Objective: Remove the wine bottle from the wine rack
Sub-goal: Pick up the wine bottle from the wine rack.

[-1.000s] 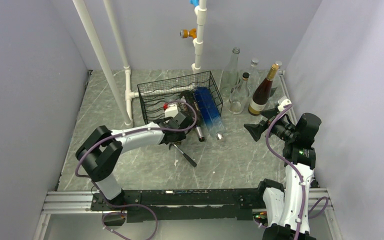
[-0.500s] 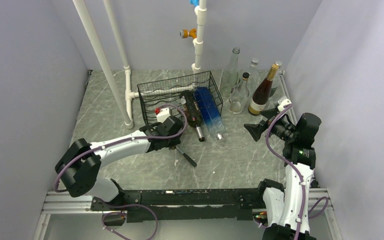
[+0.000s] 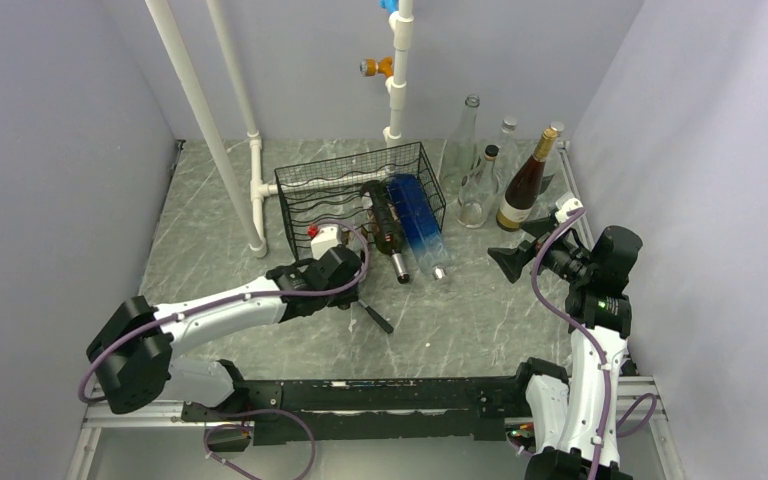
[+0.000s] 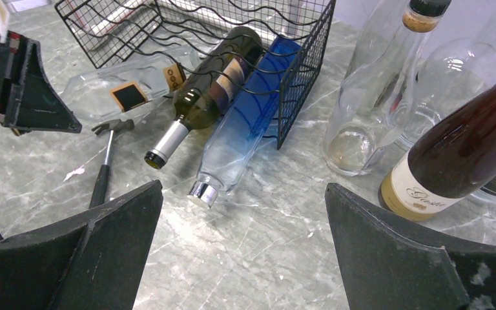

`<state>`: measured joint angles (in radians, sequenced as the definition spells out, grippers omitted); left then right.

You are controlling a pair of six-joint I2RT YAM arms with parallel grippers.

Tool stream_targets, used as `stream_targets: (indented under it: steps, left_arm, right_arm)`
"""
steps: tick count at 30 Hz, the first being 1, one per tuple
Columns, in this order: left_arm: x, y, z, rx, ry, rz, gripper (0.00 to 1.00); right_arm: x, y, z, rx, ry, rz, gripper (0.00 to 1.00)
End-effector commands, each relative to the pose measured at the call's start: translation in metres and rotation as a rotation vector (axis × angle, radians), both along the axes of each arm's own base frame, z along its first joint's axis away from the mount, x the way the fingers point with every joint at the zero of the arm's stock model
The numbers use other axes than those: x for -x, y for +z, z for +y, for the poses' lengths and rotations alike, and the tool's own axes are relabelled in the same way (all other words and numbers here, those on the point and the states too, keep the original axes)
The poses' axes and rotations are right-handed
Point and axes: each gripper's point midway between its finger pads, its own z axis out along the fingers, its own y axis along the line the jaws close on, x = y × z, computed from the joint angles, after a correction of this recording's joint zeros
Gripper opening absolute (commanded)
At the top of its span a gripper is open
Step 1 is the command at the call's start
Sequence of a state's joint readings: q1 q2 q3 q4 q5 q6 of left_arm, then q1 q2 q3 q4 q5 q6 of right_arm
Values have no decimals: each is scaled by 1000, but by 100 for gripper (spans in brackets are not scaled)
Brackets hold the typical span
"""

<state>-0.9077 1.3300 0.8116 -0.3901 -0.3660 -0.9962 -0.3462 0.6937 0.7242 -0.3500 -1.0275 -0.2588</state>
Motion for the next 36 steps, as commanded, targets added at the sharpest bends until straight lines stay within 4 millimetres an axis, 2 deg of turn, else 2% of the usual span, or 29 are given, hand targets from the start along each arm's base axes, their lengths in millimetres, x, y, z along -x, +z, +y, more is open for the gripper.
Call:
stream_targets:
  steps: [1, 13, 18, 29, 36]
  left_arm:
    - [1, 39, -17, 120, -14, -99, 0]
    - [27, 39, -6, 127, -42, -88, 0]
    - [37, 46, -2, 140, -54, -95, 0]
    - [52, 54, 10, 171, -75, -102, 0]
    - [58, 60, 11, 211, -103, -114, 0]
  right_arm:
    - [-1, 7, 2, 11, 20, -44, 100]
    - [-1, 6, 2, 9, 20, -41, 100]
    - [-1, 5, 2, 7, 19, -40, 100]
    - [-2, 3, 1, 5, 17, -35, 100]
    - [-3, 1, 0, 4, 15, -32, 100]
